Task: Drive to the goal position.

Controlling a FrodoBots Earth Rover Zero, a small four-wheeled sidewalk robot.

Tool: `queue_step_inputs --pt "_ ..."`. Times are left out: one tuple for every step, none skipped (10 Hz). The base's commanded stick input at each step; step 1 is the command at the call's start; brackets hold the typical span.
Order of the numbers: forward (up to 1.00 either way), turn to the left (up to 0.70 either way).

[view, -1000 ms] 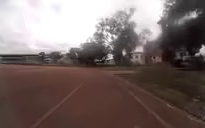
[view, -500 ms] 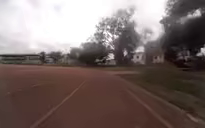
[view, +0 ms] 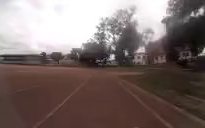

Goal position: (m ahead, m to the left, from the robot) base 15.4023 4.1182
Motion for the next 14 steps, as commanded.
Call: queue_step_inputs --pt "0.85 0.0" --pt "0.85 0.0" --pt "0.85 0.0" --pt "0.85 0.0" --pt "0.85 0.0" --pt "0.85 0.0" --pt "0.85 0.0" --pt "0.85 0.0" --pt "0.85 0.0" --pt "0.85 0.0" --pt "0.85 0.0" --pt "0.85 0.0" --pt "0.85 0.0" --pt "0.85 0.0"
